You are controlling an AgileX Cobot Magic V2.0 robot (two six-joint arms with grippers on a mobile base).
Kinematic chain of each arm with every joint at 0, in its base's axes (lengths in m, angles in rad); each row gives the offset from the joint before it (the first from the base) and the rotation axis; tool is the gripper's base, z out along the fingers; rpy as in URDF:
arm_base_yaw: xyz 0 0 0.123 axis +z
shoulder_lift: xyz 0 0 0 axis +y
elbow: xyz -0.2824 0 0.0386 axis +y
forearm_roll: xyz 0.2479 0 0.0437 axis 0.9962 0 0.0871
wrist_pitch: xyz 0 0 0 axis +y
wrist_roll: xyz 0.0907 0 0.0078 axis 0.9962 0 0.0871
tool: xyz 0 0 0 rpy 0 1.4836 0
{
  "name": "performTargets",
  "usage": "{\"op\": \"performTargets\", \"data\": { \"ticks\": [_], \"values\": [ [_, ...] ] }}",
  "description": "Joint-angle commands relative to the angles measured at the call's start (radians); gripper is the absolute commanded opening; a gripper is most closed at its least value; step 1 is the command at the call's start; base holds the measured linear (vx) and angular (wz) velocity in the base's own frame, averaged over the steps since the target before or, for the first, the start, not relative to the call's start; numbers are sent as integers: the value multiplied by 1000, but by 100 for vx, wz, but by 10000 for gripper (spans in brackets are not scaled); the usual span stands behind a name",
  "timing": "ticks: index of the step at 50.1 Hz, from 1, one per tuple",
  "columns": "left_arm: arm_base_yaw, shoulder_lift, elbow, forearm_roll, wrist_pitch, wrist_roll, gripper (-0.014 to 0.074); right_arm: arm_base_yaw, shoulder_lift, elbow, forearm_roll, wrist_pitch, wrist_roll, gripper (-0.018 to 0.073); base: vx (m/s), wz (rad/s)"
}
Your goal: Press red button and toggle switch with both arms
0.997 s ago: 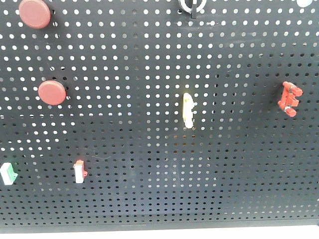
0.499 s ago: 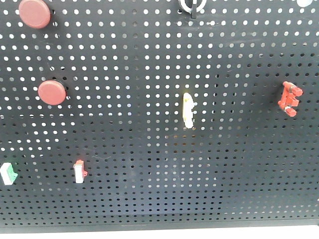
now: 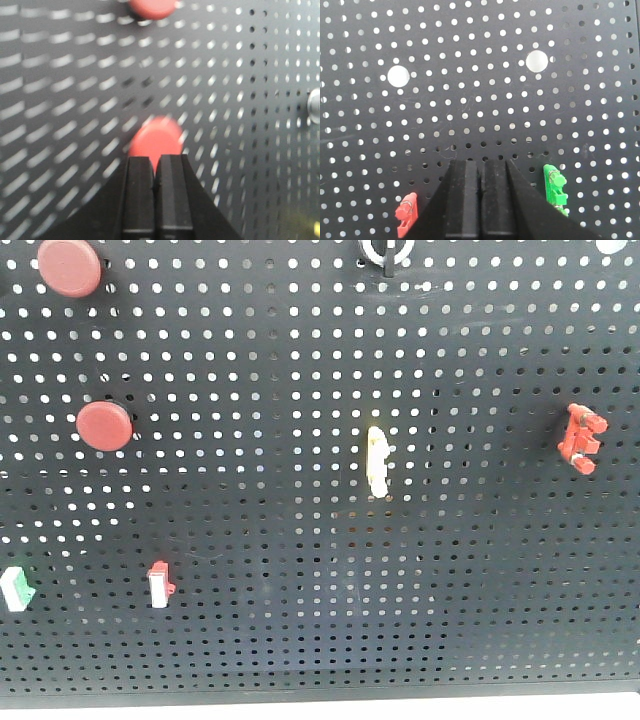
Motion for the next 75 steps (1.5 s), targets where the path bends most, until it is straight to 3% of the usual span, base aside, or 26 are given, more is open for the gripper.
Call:
{"op": "performTargets", "data": {
  "ticks": [1, 17, 33, 62, 67, 75],
  "values": [
    [-28, 41, -84, -2, -63, -7, 1, 0, 6, -33, 0, -84, -3, 0, 0, 0],
    [-32, 139, -125, -1, -97, 45, 1, 0, 6, -33, 0, -84, -3, 0, 0, 0],
    [-32, 164, -125, -2, -140, 45, 1, 0, 6, -33, 0, -84, -3, 0, 0, 0],
    [-32, -89, -23, -1, -42, 45, 1, 3, 35, -33, -14, -113, -3, 0, 0, 0],
    [-32, -113, -11, -1, -15, 45, 1, 46, 69, -39, -58, -192, -3, 0, 0, 0],
    [-32, -125, -11, -1, 26, 45, 1, 215, 144, -107, -153, -212, -3, 0, 0, 0]
  ]
}}
